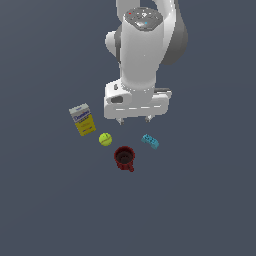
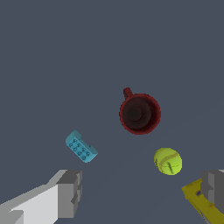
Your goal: Pick up a designated object from a clutter of objects.
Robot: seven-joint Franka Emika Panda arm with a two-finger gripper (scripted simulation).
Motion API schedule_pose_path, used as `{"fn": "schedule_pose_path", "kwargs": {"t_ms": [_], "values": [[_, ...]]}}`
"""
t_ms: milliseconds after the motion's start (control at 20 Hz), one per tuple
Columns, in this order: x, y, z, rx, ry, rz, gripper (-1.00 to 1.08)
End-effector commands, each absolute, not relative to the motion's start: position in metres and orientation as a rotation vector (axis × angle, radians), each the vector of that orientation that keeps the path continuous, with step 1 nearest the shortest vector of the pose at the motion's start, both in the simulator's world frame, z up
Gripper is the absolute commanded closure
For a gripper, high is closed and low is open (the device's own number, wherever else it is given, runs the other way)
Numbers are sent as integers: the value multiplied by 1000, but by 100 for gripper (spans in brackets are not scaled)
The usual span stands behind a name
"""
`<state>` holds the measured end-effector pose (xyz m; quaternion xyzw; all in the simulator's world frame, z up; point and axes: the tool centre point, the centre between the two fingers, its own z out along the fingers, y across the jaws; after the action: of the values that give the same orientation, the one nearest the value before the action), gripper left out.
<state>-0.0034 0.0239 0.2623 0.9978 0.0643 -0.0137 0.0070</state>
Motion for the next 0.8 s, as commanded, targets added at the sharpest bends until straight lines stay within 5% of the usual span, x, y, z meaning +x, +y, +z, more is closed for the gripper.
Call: {"fn": "schedule_pose_path", "kwargs": {"t_ms": [0, 750], "values": [[-5, 30, 247, 3111, 285, -42, -92], [-40, 89, 122, 2947, 1031, -19, -92]]}}
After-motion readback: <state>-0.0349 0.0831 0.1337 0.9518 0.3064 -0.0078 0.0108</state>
